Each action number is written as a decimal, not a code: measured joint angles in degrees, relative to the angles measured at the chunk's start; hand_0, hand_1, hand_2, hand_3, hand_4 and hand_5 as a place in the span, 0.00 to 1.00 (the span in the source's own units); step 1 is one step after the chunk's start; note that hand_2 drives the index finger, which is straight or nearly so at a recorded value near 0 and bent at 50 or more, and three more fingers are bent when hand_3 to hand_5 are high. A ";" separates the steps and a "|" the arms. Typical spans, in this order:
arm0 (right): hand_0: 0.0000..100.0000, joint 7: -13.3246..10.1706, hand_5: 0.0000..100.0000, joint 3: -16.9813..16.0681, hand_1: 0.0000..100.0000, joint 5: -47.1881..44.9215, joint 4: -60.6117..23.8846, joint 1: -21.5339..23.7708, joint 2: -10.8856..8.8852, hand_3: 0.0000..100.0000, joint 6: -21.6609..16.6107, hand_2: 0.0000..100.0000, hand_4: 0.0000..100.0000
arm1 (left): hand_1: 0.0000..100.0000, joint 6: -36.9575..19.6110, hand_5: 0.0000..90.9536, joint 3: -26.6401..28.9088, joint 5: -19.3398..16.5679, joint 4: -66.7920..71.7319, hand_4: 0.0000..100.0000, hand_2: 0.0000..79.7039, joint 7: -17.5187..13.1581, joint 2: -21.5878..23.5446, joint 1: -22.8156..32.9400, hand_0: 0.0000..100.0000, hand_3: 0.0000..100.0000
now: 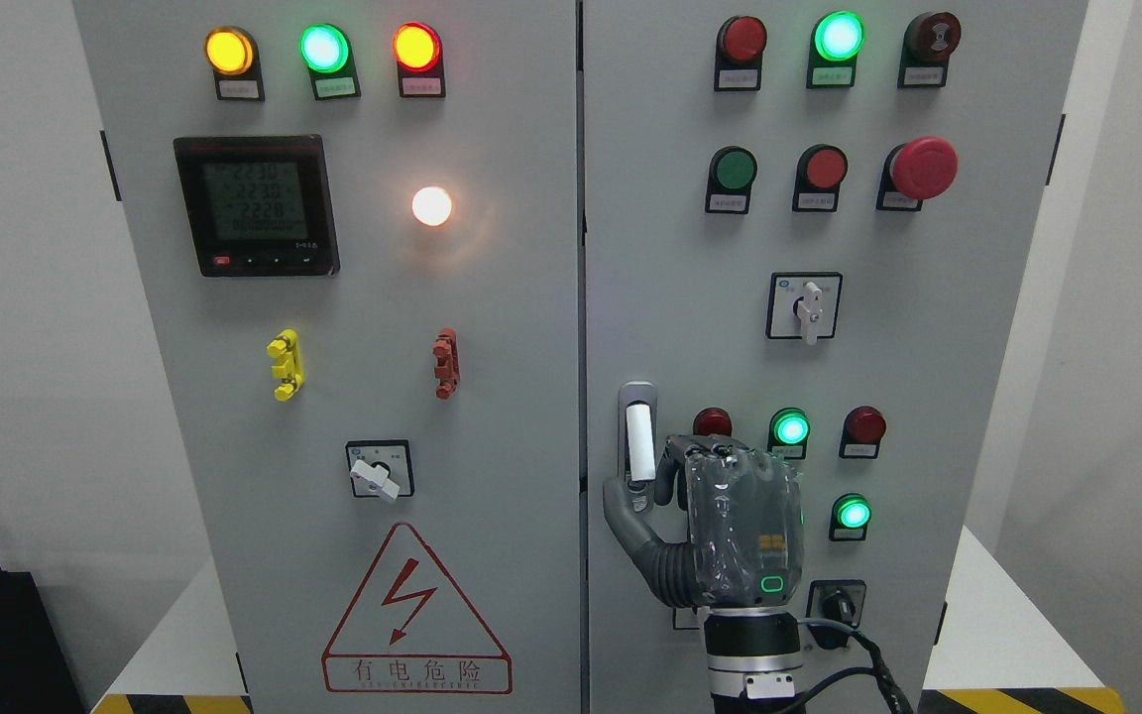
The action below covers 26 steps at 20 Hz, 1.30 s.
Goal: Release door handle
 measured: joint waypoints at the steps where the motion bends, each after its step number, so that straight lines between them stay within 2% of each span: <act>1: 0.28 -0.09 1.00 -0.07 0.71 0.00 0.08 -0.01 0.01 1.00 0.00 0.85 0.95 | 0.39 0.00 0.00 0.00 0.00 0.00 0.00 0.00 0.00 0.00 0.00 0.12 0.00; 13: 0.27 -0.36 1.00 -0.71 0.73 -0.03 0.57 -0.02 0.10 1.00 0.42 0.86 0.96 | 0.39 0.00 0.00 0.00 0.00 0.00 0.00 0.00 0.00 0.00 0.01 0.12 0.00; 26: 0.34 -0.58 1.00 -1.32 0.69 -0.76 0.59 0.03 0.16 1.00 0.42 0.87 0.97 | 0.39 0.00 0.00 0.00 0.00 0.00 0.00 0.00 0.00 0.00 0.02 0.12 0.00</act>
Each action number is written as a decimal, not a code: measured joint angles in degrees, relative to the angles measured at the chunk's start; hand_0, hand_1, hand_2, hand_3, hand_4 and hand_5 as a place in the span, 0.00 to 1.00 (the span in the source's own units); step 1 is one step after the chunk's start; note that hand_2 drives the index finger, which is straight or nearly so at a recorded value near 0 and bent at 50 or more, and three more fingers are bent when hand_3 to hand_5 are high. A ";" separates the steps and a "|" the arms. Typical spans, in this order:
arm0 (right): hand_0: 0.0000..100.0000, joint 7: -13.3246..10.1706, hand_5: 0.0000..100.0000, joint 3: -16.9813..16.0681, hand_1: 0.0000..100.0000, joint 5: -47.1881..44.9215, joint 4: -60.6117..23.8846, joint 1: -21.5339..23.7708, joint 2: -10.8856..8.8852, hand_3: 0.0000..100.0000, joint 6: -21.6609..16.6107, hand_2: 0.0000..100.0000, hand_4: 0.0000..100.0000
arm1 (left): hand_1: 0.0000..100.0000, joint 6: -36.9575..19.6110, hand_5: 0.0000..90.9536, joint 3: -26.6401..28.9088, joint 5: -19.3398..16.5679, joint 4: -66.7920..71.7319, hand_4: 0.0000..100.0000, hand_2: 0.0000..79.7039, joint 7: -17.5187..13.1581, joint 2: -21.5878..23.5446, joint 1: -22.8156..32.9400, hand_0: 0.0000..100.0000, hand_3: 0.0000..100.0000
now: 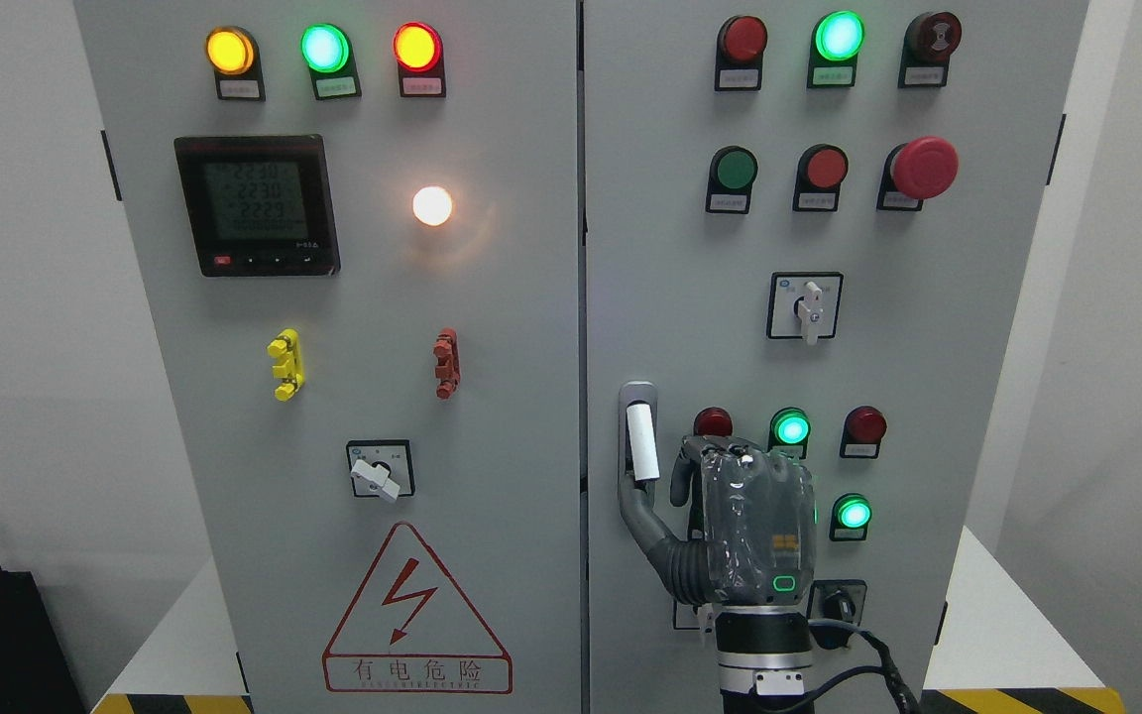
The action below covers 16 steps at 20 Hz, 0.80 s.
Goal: Release door handle
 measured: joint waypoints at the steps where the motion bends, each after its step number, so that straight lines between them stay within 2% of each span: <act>1: 0.34 0.00 1.00 -0.04 0.69 -0.14 -0.01 0.00 0.01 1.00 0.00 0.87 0.97 | 0.39 0.00 0.00 0.00 0.00 0.00 0.00 0.00 0.00 0.00 0.00 0.12 0.00; 16: 0.37 -0.79 1.00 -0.68 0.65 -0.84 -0.32 0.14 0.11 1.00 -0.17 0.88 0.97 | 0.39 0.00 0.00 0.00 0.00 0.00 0.00 0.00 0.00 0.00 0.00 0.12 0.00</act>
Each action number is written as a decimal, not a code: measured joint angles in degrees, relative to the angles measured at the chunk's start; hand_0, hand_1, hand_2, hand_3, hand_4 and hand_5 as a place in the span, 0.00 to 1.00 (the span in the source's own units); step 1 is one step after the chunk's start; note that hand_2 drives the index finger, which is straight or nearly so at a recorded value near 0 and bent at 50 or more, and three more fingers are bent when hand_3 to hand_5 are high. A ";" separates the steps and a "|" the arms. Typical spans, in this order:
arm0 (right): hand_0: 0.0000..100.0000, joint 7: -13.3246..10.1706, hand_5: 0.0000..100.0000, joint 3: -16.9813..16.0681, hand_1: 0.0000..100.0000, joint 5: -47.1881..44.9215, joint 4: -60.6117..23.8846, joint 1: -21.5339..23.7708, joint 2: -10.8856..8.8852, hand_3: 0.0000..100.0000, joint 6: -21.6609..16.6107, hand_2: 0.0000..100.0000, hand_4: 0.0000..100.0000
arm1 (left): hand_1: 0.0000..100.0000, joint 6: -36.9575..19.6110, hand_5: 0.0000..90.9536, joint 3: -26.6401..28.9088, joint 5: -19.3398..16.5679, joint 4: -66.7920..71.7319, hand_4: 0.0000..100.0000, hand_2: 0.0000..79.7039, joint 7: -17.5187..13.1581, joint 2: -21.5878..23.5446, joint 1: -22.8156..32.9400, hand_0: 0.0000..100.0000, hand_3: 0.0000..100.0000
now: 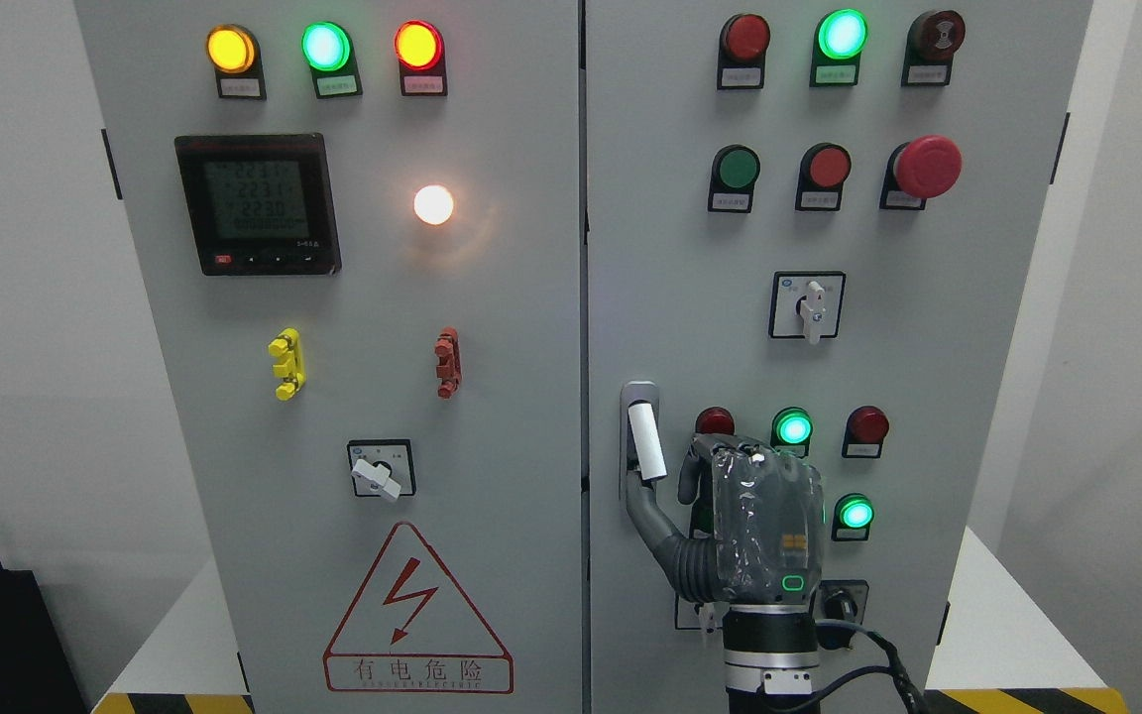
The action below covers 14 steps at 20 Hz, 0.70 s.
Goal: Release door handle
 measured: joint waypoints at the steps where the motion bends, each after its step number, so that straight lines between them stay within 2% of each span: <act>1: 0.37 -0.03 1.00 -0.03 0.65 -0.08 -0.04 0.02 0.02 1.00 0.00 0.88 0.97 | 0.39 0.00 0.00 0.00 0.00 0.00 0.00 0.00 0.00 0.00 0.00 0.12 0.00; 14: 0.37 -0.60 1.00 -0.55 0.64 -1.13 -0.72 0.25 0.05 1.00 -0.02 0.88 0.97 | 0.39 0.00 0.00 0.00 0.00 0.00 0.00 0.00 0.00 0.00 -0.01 0.12 0.00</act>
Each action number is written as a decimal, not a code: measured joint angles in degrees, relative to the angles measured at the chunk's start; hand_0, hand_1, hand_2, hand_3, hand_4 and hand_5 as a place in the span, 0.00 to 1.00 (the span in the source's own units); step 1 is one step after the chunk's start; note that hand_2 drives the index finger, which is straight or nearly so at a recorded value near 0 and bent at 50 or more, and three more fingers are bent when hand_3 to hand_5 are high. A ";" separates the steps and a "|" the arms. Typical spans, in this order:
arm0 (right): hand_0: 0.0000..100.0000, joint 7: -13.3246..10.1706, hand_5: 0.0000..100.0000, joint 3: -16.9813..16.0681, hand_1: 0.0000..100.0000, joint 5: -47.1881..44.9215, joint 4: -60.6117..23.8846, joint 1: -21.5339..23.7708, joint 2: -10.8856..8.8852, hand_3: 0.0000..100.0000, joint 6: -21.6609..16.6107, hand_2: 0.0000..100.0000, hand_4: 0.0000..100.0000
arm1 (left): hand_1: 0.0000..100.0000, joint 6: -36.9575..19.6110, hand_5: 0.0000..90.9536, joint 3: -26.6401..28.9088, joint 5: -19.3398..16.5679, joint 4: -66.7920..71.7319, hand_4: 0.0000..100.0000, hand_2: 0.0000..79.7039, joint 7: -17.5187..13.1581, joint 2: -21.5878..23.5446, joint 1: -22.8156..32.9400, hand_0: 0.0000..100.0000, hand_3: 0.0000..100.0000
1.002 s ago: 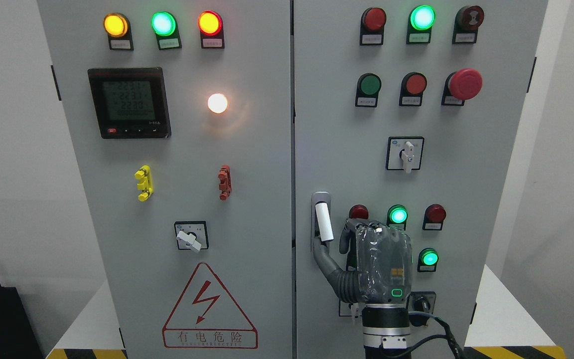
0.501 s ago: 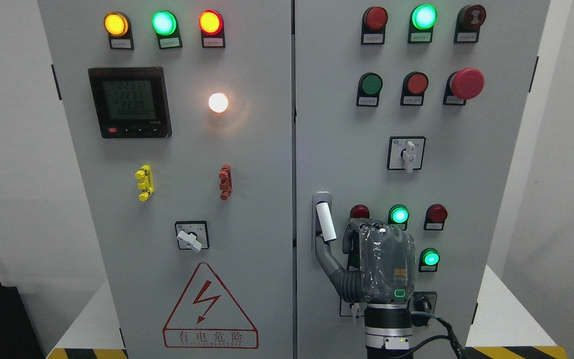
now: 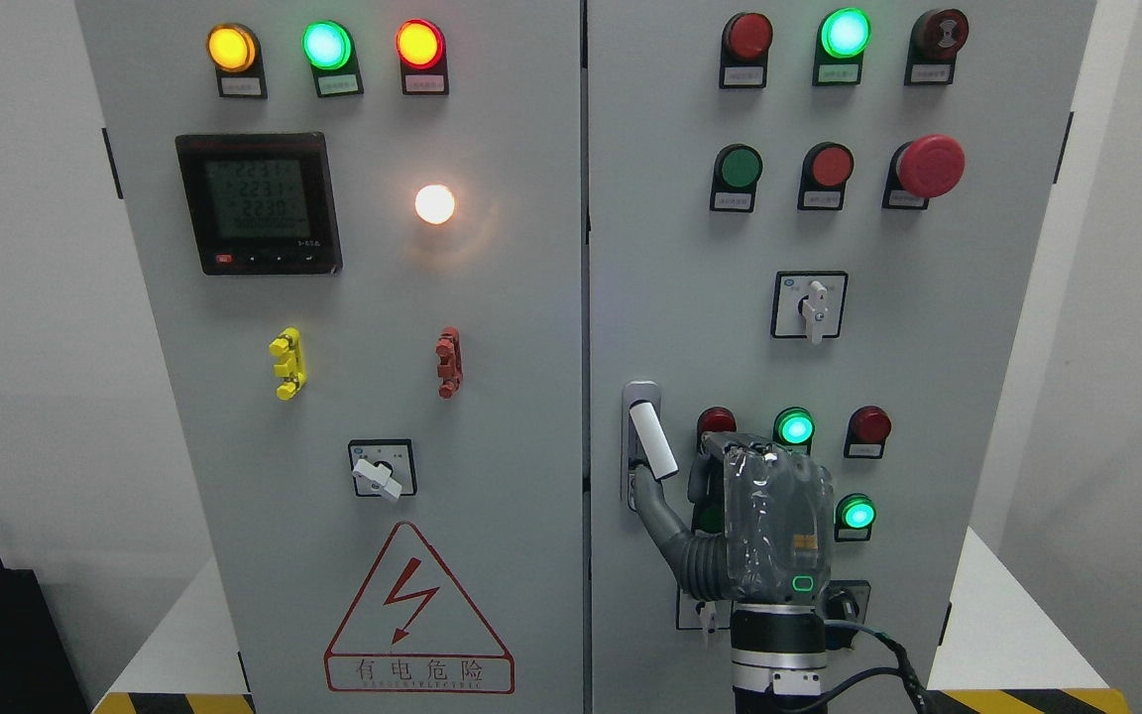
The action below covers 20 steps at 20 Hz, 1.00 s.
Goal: Release door handle
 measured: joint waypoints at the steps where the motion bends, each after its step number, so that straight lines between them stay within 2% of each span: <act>1: 0.37 -0.10 1.00 -0.03 0.65 -0.02 -0.05 0.02 0.00 1.00 0.00 0.88 0.97 | 0.39 0.00 0.00 0.00 0.00 0.00 0.00 0.00 0.00 0.00 0.00 0.12 0.00; 6: 0.36 -0.41 1.00 -0.09 0.66 -0.09 -0.19 0.16 -0.07 1.00 0.00 0.88 0.97 | 0.39 0.00 0.00 0.00 0.00 0.00 0.00 0.00 0.00 0.00 0.00 0.12 0.00; 17: 0.35 0.49 1.00 -0.23 0.67 -0.12 -0.28 0.27 -0.20 1.00 -0.02 0.88 0.98 | 0.39 0.00 0.00 0.00 0.00 0.00 0.00 0.00 0.00 0.00 0.01 0.12 0.00; 20: 0.37 0.54 1.00 -0.34 0.66 -0.14 -0.29 0.27 -0.24 1.00 -0.02 0.89 0.98 | 0.39 0.00 0.00 0.00 0.00 0.00 0.00 0.00 0.00 0.00 0.02 0.12 0.00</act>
